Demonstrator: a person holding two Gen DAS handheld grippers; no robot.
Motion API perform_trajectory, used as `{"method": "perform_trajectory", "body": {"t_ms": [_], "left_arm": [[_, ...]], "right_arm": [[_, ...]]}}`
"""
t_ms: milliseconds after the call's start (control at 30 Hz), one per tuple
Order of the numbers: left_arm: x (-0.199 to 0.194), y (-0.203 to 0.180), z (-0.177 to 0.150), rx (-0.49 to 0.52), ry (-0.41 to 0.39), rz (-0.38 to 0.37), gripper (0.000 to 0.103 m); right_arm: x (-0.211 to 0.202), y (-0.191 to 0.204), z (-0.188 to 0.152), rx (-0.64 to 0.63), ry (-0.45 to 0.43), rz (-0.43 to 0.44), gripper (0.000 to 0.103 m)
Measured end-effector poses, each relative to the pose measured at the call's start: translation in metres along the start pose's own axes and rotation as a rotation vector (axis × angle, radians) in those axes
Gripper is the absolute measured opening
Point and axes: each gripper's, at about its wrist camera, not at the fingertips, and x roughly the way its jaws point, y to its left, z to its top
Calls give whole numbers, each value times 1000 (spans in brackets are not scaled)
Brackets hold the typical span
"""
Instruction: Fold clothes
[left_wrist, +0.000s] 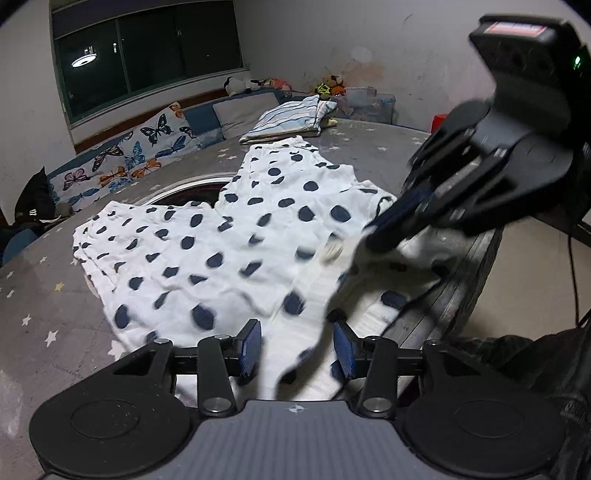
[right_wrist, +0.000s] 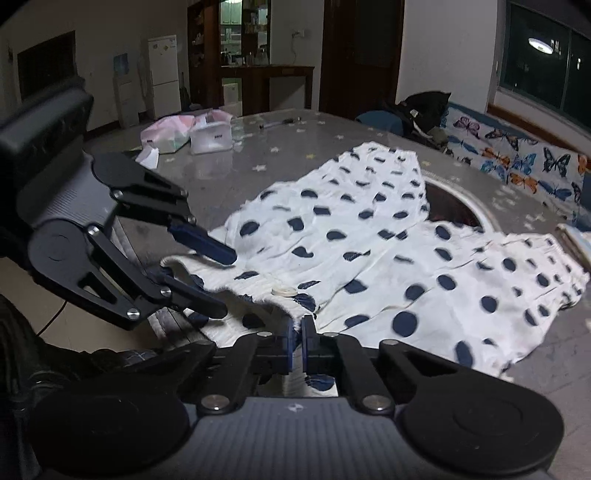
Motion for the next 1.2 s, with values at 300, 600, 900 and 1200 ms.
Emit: {"method": "perform_trajectory", "body": {"t_ms": [300, 600, 900, 1200], "left_arm": [[-10, 9, -13, 29, 36, 10, 11], [-27, 27, -6, 33, 42, -48, 18], [-39, 31, 27, -3, -78, -105, 22], [29, 7, 58, -48, -85, -193, 22]], "right_arm": [[7, 13, -18, -61, 93, 20, 5], [-9, -3, -10, 13, 73, 103, 13], [-21, -66, -2, 223, -19, -45, 14], [12, -103, -15, 305, 23, -117, 14]]}}
